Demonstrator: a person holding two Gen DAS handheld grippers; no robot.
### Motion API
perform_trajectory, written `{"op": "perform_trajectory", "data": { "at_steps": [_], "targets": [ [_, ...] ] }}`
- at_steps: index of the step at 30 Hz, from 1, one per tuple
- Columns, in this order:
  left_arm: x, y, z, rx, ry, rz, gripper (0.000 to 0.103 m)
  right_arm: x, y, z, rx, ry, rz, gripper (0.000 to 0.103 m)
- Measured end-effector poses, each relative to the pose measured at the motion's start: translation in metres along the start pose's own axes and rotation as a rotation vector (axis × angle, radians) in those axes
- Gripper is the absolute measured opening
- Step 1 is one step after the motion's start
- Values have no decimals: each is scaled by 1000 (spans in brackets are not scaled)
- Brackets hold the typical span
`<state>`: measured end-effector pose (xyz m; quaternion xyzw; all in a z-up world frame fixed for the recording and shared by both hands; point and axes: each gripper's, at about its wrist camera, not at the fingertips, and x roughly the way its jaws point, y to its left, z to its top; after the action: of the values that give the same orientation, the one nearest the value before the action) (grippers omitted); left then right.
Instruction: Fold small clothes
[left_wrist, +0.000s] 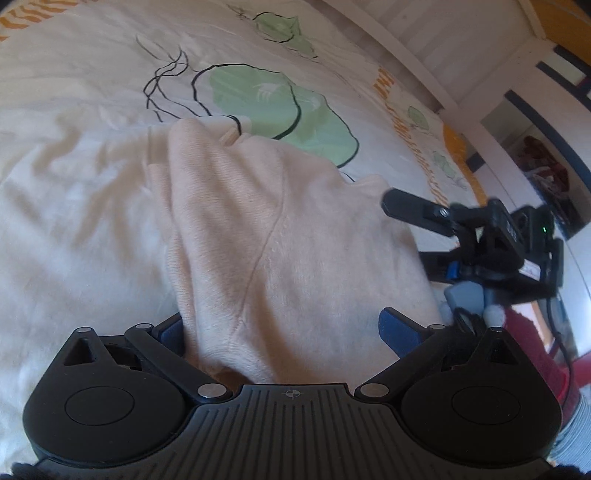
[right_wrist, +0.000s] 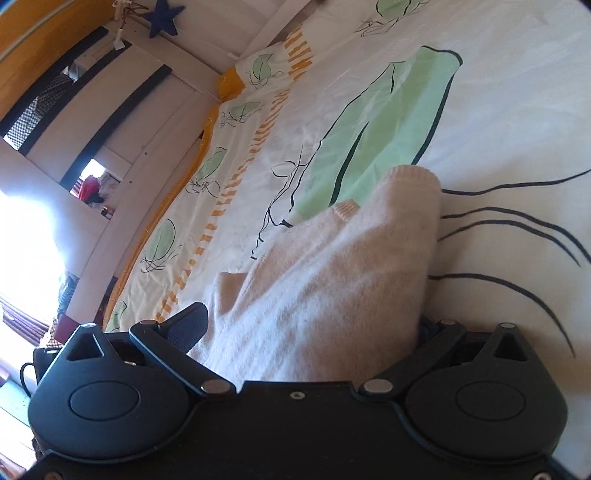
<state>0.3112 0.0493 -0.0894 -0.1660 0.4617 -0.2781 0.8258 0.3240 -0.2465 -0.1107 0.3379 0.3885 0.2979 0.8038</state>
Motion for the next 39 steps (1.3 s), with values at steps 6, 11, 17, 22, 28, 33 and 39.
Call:
{"op": "perform_trajectory", "data": {
  "at_steps": [6,11,17,22,28,33,39],
  "targets": [
    [-2,-2,-3,-37,29,-37,45,-3,20,-7,-60,55,-92,48],
    [-19,-16,-9,-64,28,-106,36,-47,43,-20,-37,-8,-82,44],
    [-32,-67,-39,1,56,-194,36,-114,63,-52,-42,-32,-136,44],
    [-35,-97,-74,17,122,-263,35,-159,64,-87,-30,-17,-170,47],
    [-26,-93,-125,75,172,-91,45,-170,32,-133,-18,3,-479,79],
    [-44,-93,-141,111,91,6,49,-190,32,-145,51,-112,-446,88],
    [-82,-126,-126,228,-83,99,50,-210,58,-149,-57,-248,-525,100]
  ]
}}
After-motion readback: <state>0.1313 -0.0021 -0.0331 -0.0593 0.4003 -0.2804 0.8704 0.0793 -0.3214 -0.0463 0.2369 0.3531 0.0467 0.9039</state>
